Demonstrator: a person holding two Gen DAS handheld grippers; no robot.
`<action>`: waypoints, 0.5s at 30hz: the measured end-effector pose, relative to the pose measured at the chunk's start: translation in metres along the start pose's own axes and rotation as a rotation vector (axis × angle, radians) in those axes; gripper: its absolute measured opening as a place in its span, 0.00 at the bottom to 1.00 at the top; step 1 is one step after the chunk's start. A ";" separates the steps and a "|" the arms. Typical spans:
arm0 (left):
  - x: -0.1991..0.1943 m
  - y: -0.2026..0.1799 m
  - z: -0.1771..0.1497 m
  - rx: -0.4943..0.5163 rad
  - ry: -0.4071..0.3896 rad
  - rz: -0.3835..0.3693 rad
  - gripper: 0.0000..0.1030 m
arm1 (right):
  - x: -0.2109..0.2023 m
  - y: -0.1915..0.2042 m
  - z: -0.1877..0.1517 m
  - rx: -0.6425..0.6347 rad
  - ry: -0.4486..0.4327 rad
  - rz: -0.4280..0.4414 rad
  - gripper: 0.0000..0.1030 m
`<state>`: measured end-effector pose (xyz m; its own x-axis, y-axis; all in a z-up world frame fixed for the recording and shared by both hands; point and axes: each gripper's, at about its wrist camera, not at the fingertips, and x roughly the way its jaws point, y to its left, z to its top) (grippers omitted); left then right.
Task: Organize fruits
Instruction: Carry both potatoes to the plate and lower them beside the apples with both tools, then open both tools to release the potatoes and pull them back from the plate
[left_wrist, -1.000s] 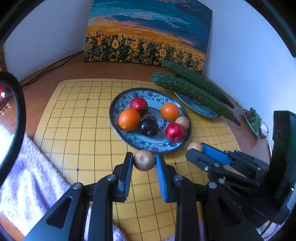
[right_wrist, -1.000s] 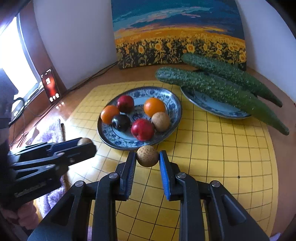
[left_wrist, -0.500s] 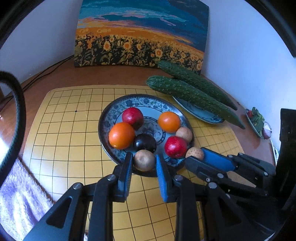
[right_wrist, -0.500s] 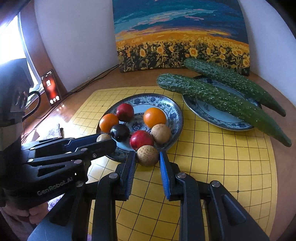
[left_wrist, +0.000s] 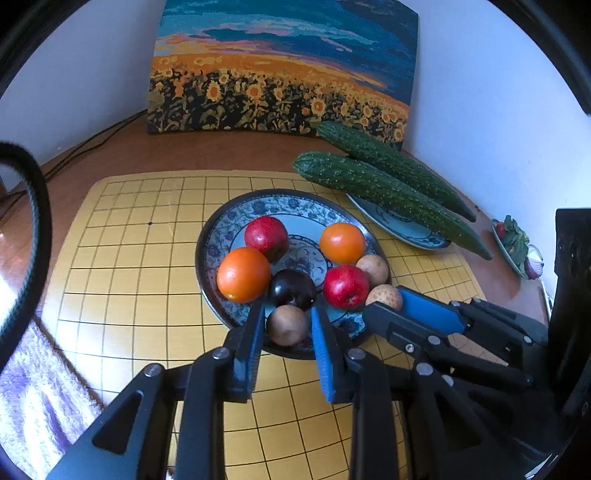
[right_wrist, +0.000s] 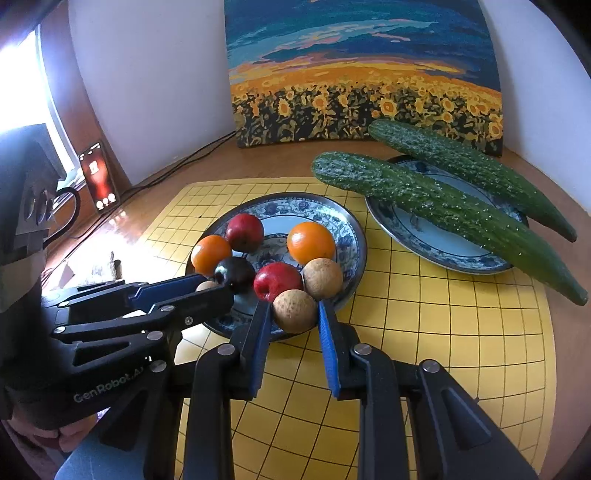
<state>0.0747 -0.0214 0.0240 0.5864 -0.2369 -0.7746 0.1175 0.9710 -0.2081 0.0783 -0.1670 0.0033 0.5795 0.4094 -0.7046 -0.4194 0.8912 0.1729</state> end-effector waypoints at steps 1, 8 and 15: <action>-0.001 0.000 0.000 0.002 -0.002 0.000 0.26 | 0.000 0.000 0.000 0.002 0.001 0.002 0.26; -0.009 0.002 -0.001 -0.017 -0.006 0.005 0.30 | 0.000 0.000 0.000 0.009 0.000 0.027 0.29; -0.018 0.008 -0.008 -0.042 -0.001 0.014 0.32 | -0.002 0.003 -0.001 0.004 -0.004 0.031 0.35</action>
<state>0.0585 -0.0095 0.0318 0.5888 -0.2229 -0.7769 0.0750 0.9721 -0.2221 0.0752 -0.1648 0.0049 0.5690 0.4377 -0.6962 -0.4348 0.8787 0.1972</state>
